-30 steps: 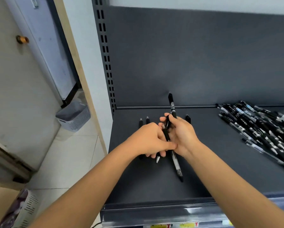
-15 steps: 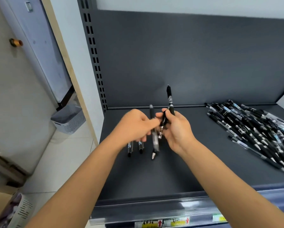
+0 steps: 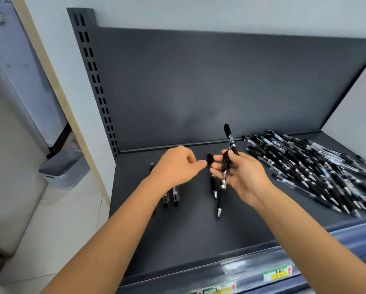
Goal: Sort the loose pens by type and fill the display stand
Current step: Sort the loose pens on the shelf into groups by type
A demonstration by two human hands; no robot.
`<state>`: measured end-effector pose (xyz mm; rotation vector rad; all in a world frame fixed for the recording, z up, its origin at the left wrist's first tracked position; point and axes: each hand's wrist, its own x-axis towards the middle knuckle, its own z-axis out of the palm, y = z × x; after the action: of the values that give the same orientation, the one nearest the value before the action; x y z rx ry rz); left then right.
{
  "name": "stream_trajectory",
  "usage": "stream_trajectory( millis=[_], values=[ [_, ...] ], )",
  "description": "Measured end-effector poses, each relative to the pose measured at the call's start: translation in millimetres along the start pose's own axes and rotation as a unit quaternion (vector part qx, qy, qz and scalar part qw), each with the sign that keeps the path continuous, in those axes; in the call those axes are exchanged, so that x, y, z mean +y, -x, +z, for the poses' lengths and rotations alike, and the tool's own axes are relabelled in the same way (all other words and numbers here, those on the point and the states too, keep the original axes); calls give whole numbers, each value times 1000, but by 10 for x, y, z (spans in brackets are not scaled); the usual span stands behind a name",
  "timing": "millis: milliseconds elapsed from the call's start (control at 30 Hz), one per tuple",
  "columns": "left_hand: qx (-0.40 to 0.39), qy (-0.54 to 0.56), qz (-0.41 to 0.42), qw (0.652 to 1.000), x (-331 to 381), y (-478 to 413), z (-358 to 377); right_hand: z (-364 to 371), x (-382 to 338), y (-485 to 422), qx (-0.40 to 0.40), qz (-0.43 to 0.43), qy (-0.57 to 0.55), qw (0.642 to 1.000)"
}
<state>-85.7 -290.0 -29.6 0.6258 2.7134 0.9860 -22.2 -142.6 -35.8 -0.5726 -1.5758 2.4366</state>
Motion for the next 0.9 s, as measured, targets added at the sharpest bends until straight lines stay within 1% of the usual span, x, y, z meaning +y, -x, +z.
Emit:
stream_trajectory(
  millis=[33, 67, 100, 167, 233, 300, 367, 433, 500, 600, 700, 767, 800, 900],
  values=[
    [-45, 56, 20, 997, 109, 29, 53, -22, -11, -4, 9, -1, 2, 1000],
    [-82, 88, 38, 992, 206, 52, 120, -39, -15, -11, 17, -1, 7, 1000],
    [-100, 97, 58, 989, 274, 51, 194, -55, -17, -20, 23, 0, 10, 1000],
    [-88, 99, 86, 987, 337, -7, 329, -95, -24, -42, 34, -3, 3, 999],
    [-77, 124, 68, 987, 369, -74, 409, -163, -47, -72, 32, -12, -13, 999],
    [-84, 142, 43, 985, 417, -112, 459, -252, -80, -102, 10, -15, -9, 1000],
    [-69, 125, 22, 989, 471, -154, 509, -342, -105, -147, -9, -23, 38, 999],
    [-17, 82, -7, 996, 518, -208, 529, -450, -123, -216, 1, -38, 141, 989],
    [19, 27, -37, 999, 551, -267, 536, -592, -139, -288, 13, -49, 244, 968],
    [48, -15, -85, 995, 551, -337, 583, -769, -163, -367, -15, -21, 302, 953],
    [100, -54, -121, 986, 541, -385, 631, -858, -167, -409, -39, -15, 389, 920],
    [114, -71, -140, 981, 564, -390, 653, -872, -168, -426, -60, -26, 450, 891],
    [118, -77, -144, 979, 581, -387, 665, -865, -169, -427, -74, -35, 482, 872],
    [129, -77, -144, 978, 606, -357, 681, -811, -167, -389, -104, -56, 594, 796]
  ],
)
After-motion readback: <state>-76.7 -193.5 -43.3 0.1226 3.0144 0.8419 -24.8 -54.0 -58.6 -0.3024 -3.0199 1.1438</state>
